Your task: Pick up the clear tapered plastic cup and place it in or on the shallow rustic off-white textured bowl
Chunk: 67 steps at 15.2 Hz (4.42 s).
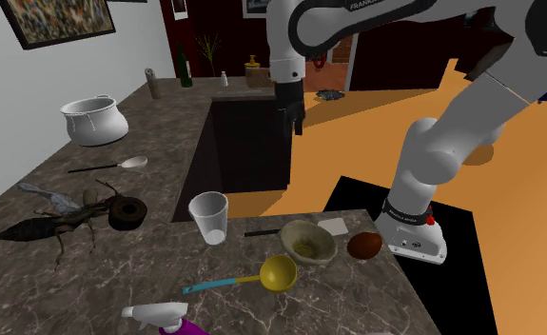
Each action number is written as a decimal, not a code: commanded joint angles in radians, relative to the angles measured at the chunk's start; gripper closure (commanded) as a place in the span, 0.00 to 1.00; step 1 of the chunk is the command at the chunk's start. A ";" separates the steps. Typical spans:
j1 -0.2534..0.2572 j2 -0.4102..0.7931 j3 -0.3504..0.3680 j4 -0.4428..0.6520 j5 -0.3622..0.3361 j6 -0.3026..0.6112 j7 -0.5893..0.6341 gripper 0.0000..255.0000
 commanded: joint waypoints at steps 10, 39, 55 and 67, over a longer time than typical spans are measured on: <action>0.057 0.330 0.149 0.165 0.026 0.235 0.176 0.00; 0.122 0.660 0.221 0.331 -0.075 0.439 0.343 1.00; 0.115 0.593 0.222 0.406 -0.056 0.301 0.343 1.00; 0.110 0.547 0.220 0.517 -0.046 0.146 0.351 1.00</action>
